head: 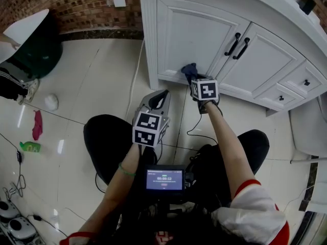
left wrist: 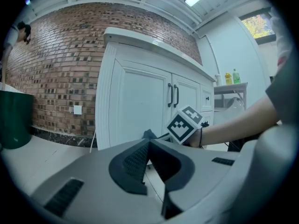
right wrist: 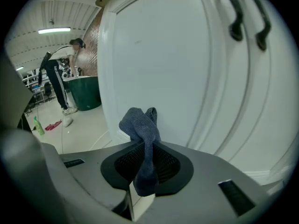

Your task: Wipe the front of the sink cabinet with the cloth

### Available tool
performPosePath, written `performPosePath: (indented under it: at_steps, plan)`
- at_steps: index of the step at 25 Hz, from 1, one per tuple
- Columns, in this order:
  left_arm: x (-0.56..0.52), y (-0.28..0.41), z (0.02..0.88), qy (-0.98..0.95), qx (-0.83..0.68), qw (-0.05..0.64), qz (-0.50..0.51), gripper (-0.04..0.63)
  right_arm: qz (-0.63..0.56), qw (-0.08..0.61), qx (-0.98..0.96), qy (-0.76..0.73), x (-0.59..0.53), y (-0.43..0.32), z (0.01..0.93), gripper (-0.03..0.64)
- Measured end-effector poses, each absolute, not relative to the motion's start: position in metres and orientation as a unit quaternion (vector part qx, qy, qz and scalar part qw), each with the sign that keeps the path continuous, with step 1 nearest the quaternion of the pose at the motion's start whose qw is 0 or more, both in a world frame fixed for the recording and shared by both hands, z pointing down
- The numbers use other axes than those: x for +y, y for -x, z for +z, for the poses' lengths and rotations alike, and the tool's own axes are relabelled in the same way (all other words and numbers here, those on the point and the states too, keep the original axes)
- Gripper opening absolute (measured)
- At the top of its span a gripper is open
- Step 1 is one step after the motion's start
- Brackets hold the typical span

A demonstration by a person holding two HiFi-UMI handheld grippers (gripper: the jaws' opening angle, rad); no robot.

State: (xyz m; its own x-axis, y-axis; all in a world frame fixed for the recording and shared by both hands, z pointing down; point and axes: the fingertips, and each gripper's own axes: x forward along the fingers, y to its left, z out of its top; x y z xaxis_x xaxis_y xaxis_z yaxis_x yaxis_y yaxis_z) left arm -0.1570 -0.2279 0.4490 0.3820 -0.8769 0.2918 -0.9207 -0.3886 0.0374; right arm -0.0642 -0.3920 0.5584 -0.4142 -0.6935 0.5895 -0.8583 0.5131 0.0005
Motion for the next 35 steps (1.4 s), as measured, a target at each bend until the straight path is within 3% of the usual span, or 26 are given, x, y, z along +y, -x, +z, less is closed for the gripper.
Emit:
performPosePath:
  at_steps: [8,15,35]
  plan:
    - [-0.228,0.132,0.446,-0.83,-0.534,0.086,0.133,0.021,0.167,0.262,-0.796,-0.52,-0.39,-0.035,0.555,0.06]
    - [-0.23,0.116,0.447,-0.833,-0.528,0.083,0.141,0.021,0.175,0.258,-0.789,-0.53,-0.386,-0.063,0.56,0.06]
    - [-0.238,0.145,0.459,-0.829,-0.538,0.108,0.11,0.02,0.155,0.273,-0.861,-0.401,-0.39,0.169,0.601,0.06]
